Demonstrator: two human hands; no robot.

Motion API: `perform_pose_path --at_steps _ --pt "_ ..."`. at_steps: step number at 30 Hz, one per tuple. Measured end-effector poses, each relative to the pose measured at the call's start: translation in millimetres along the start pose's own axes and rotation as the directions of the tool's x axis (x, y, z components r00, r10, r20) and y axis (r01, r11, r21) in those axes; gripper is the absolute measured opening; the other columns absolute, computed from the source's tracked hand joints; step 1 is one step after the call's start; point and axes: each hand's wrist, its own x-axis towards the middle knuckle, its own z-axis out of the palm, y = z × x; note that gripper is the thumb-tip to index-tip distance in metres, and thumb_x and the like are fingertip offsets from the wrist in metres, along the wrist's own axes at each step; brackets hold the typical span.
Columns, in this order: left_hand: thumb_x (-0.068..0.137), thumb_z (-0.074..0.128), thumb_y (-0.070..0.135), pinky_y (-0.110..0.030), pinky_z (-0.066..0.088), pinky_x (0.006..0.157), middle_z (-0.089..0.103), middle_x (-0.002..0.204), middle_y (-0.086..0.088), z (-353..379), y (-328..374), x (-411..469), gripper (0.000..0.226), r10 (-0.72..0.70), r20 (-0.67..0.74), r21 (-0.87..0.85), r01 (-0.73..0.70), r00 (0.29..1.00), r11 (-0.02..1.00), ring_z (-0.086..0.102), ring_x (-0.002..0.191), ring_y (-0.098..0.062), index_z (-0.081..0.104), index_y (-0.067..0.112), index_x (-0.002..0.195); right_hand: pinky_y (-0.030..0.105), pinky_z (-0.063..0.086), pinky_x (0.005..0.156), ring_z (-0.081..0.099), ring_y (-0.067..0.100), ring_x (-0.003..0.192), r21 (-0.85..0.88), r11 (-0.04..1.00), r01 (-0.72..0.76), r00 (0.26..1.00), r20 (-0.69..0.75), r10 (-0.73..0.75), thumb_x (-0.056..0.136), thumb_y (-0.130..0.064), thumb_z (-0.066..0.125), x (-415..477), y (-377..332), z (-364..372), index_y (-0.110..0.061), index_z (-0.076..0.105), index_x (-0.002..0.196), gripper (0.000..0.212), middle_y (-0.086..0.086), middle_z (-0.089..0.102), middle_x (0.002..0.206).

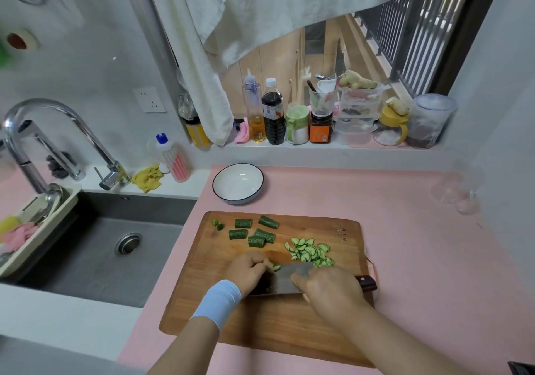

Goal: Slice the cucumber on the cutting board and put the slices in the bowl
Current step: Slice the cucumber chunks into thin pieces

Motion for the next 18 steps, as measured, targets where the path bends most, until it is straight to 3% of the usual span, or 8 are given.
perform_pose_path --at_steps 3,5,8,11,13,14,16,18 --pt "0.086 0.047 0.002 -0.022 0.044 0.095 0.067 0.109 0.011 4.7 5.3 3.0 0.036 0.005 0.060 0.031 -0.007 0.998 1.000 0.058 0.103 -0.009 0.075 0.026 0.092 0.023 0.003 0.043 0.046 0.021 0.041 0.009 1.000 -0.001 1.000 -0.002 0.001 0.053 -0.005 0.085 0.6 0.2 2.0 -0.021 0.061 0.077 0.038 -0.002 0.051 0.054" --pt "0.089 0.046 0.004 -0.022 0.044 0.095 0.065 0.116 0.012 3.5 5.0 6.8 0.040 -0.025 0.035 0.036 0.023 0.999 0.999 0.057 0.107 -0.008 0.073 0.030 0.104 0.023 0.007 0.041 0.040 0.022 0.043 0.035 0.999 0.024 1.000 0.006 -0.024 0.059 -0.004 0.082 3.6 0.3 0.7 -0.021 0.059 0.081 0.036 -0.002 0.050 0.056" --pt "0.090 0.045 0.002 -0.022 0.047 0.087 0.066 0.107 0.012 -8.9 -2.2 8.3 0.039 -0.057 -0.215 0.003 0.059 0.975 0.998 0.059 0.098 -0.011 0.069 0.032 0.097 0.029 0.021 0.046 0.048 0.026 0.067 0.052 0.998 0.044 0.998 -0.050 -0.042 0.092 -0.003 0.050 4.9 3.9 -0.7 -0.018 0.054 0.109 0.023 0.004 0.054 0.080" --pt "0.083 0.045 -0.005 -0.029 0.047 0.086 0.066 0.091 0.006 -28.6 -15.6 0.1 0.037 -0.160 -0.559 -0.132 0.103 0.813 0.986 0.060 0.090 -0.018 0.064 0.026 0.078 0.031 0.018 0.047 0.049 0.027 0.074 0.057 0.998 0.033 0.997 -0.069 -0.029 0.099 -0.011 0.042 5.1 4.4 -8.8 -0.020 0.053 0.119 0.024 0.004 0.056 0.088" --pt "0.080 0.044 -0.006 -0.026 0.042 0.079 0.062 0.085 0.006 -37.3 -26.1 -8.6 0.035 -0.213 -0.660 -0.149 0.152 0.721 0.977 0.058 0.086 -0.022 0.061 0.024 0.074 0.031 0.018 0.047 0.051 0.028 0.076 0.074 0.997 0.007 0.999 -0.040 -0.004 0.100 -0.013 0.043 5.6 3.8 -12.0 -0.022 0.055 0.120 0.025 0.003 0.055 0.089" --pt "0.080 0.044 -0.006 -0.026 0.041 0.076 0.061 0.082 0.008 -39.1 -28.7 -12.4 0.035 -0.191 -0.663 -0.119 0.150 0.724 0.981 0.057 0.083 -0.022 0.060 0.024 0.072 0.030 0.021 0.047 0.051 0.027 0.076 0.076 0.997 0.003 1.000 -0.029 -0.001 0.100 -0.013 0.042 6.2 2.9 -12.4 -0.022 0.054 0.120 0.025 0.003 0.054 0.087" --pt "0.079 0.045 -0.008 -0.026 0.044 0.074 0.062 0.077 0.010 -35.5 -26.0 -10.9 0.038 -0.117 -0.533 -0.095 0.078 0.838 0.992 0.058 0.079 -0.016 0.060 0.024 0.066 0.029 0.032 0.052 0.054 0.026 0.076 0.061 0.998 0.002 1.000 -0.004 -0.002 0.100 -0.013 0.042 9.1 0.4 -12.2 -0.021 0.054 0.118 0.023 0.004 0.057 0.087" --pt "0.083 0.042 -0.007 -0.023 0.047 0.076 0.067 0.084 0.007 -27.1 -7.0 -2.9 0.041 -0.071 -0.205 -0.105 0.050 0.976 0.993 0.058 0.076 -0.009 0.064 0.024 0.067 0.032 0.042 0.060 0.061 0.028 0.081 0.051 0.999 0.005 1.000 0.002 -0.005 0.101 -0.016 0.043 12.8 -4.1 -14.3 -0.023 0.054 0.119 0.022 0.005 0.064 0.093"
